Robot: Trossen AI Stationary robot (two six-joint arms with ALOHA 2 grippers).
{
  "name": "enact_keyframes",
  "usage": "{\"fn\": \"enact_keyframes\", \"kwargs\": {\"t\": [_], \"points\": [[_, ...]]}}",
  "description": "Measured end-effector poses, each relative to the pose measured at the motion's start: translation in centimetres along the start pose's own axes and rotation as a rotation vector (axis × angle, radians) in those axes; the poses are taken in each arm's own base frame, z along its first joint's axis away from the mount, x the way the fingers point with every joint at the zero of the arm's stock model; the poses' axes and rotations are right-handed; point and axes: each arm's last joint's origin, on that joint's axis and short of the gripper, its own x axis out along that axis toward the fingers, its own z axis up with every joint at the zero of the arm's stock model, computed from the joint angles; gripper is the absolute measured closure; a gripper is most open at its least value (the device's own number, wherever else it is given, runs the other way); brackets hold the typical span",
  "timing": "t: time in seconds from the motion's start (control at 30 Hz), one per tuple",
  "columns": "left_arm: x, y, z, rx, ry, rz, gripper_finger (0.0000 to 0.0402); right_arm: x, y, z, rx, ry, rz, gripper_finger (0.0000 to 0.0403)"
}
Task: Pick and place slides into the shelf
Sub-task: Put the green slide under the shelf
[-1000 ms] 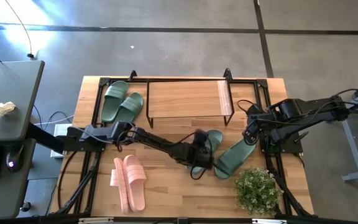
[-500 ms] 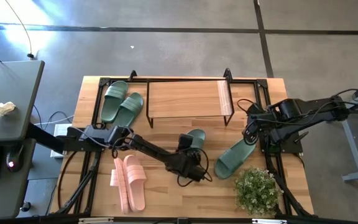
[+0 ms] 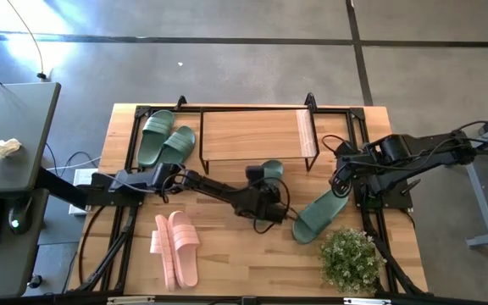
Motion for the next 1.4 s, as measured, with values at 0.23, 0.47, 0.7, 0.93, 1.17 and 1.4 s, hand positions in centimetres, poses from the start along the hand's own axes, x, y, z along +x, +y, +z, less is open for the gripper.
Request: {"fn": "enact_keyframes", "kwargs": {"t": [0.23, 0.47, 0.7, 0.93, 1.17, 1.4], "points": [[1.1, 0.8, 0.5, -0.048, -0.009, 0.002, 0.04, 0.0, 0.0, -0.1, -0.001, 0.018, 0.013, 0.021], [2.8, 2.4, 0.6, -0.1, 0.021, 0.041, 0.0401, 0.0, 0.0, -0.1, -0.003, 0.02, 0.014, 0.021], [3.4, 2.9, 0.6, -0.111, 0.034, 0.045, 0.0401, 0.0, 0.0, -0.1, -0.003, 0.024, 0.017, 0.021], [3.4, 2.9, 0.6, -0.102, 0.032, 0.057, 0.0366, 0.0, 0.0, -0.1, -0.01, 0.025, 0.018, 0.021], [3.2, 2.8, 0.5, -0.091, 0.033, 0.07, 0.031, 0.0, 0.0, -0.1, -0.011, 0.022, 0.016, 0.021], [2.8, 2.4, 0.2, -0.059, 0.047, 0.05, 0.0234, 0.0, 0.0, -0.1, -0.019, 0.023, 0.016, 0.021]]}}
